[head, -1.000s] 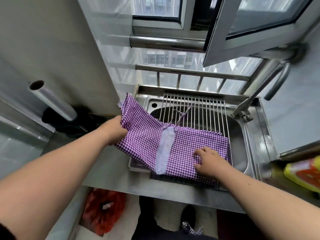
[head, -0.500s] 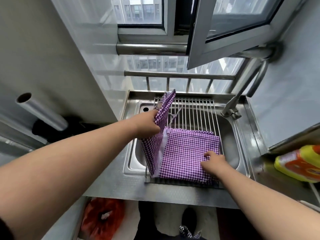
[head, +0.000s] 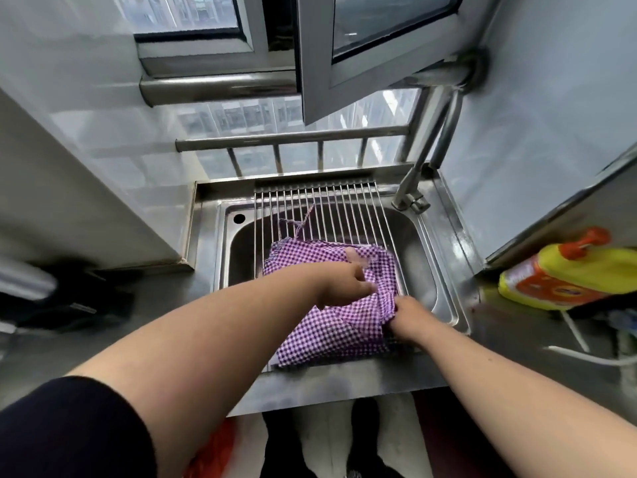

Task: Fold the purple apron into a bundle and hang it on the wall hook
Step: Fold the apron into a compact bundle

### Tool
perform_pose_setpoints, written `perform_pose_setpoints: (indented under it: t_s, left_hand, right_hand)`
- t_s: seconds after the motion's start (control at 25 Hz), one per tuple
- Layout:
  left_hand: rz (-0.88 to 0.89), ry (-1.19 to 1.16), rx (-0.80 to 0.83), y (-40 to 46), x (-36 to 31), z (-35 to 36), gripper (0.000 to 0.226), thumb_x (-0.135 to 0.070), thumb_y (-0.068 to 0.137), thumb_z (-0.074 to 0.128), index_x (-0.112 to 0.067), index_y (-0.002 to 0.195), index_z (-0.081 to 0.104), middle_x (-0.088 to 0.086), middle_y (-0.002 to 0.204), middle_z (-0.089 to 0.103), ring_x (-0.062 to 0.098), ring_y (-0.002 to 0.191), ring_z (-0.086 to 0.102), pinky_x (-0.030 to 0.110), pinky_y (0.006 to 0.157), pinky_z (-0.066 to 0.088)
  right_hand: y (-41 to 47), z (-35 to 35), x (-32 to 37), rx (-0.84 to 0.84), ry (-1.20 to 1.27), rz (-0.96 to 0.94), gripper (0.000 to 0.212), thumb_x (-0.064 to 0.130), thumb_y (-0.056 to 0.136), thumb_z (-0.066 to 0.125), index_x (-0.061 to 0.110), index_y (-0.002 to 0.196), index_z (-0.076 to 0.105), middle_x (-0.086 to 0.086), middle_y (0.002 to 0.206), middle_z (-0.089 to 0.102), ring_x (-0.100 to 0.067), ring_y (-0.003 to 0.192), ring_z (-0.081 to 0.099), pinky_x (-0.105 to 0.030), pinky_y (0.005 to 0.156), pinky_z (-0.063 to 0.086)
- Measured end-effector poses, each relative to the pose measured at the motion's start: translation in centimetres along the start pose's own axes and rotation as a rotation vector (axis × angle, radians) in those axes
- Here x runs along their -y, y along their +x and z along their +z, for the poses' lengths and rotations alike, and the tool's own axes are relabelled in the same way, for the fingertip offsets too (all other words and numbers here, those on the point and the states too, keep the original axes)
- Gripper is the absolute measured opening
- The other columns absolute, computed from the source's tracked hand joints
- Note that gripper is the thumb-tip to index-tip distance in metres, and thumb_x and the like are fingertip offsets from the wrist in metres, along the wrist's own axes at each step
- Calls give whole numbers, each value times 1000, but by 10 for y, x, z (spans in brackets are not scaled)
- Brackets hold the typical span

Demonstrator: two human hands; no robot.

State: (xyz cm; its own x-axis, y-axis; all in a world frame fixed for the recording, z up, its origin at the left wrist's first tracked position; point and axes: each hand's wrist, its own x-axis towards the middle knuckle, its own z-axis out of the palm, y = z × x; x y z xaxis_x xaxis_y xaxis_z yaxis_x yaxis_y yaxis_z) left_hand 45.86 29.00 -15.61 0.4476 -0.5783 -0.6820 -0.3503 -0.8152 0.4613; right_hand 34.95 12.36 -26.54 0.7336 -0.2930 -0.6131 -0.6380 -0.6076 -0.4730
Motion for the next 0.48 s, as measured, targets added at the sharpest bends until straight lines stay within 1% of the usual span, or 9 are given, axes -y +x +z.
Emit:
perform_pose_setpoints:
  t_s: [0.04,0.08,0.12,0.2,0.24,0.32,0.4,0.44,0.48]
  left_hand:
    - [-8,62,15,3,7,4,57,-54,107,46,-16,149,53,10,148,57,29,127,61,46,106,53]
    - [-18,131,21,5,16,7,54,-53,107,45,-18,147,57,8,148,59,27,131,58,46,112,47]
    - [-27,198,9,7,28,10,50,-53,106,47,-21,142,61,6,144,62,26,129,59,46,113,46]
    - [-50,333,-49,8,51,13,45,-54,101,52,-27,135,66,3,136,62,24,120,60,46,108,50]
    - [-63,387,-74,8,60,14,46,-56,99,55,-31,136,66,3,137,59,25,120,58,47,105,51]
    - [-85,443,-88,9,74,20,54,-59,94,57,-36,143,58,3,149,50,28,131,52,51,106,51]
    - [-75,463,-68,11,79,28,65,-61,92,61,-39,152,47,2,166,34,31,147,40,57,114,44]
    - [-71,459,-53,12,80,31,70,-61,92,62,-40,156,42,2,171,25,33,153,32,58,118,39]
    - [-72,454,-40,13,80,34,75,-61,91,63,-39,158,37,1,174,17,33,156,26,58,122,34]
  right_hand:
    - [2,-1,-2,9,19,60,18,12,95,59,10,103,76,-10,114,74,-24,99,65,-28,84,48]
    - [4,-2,-4,1,46,115,24,11,96,55,9,107,76,-13,122,74,-25,100,63,-27,83,45]
    - [3,-5,-3,-29,86,163,28,13,97,53,9,112,76,-14,128,72,-27,104,63,-27,83,43]
    - [-3,-7,0,-174,104,194,32,24,99,50,15,125,67,-11,136,64,-31,116,61,-35,95,45]
    - [-9,-7,3,-253,47,149,33,29,100,50,19,130,61,-8,139,57,-31,121,57,-40,101,45]
    - [-22,-2,14,-305,-151,-117,34,36,100,53,25,133,53,-2,142,47,-26,129,50,-44,111,40]
    - [-29,8,28,-210,-284,-388,40,42,100,56,31,138,51,3,150,43,-21,140,41,-44,121,32]
    - [-30,15,33,-136,-344,-449,46,46,99,56,35,143,49,5,157,39,-20,147,35,-45,125,27]
    - [-27,22,34,-76,-407,-461,51,50,99,55,38,148,46,5,164,33,-20,152,28,-45,128,21]
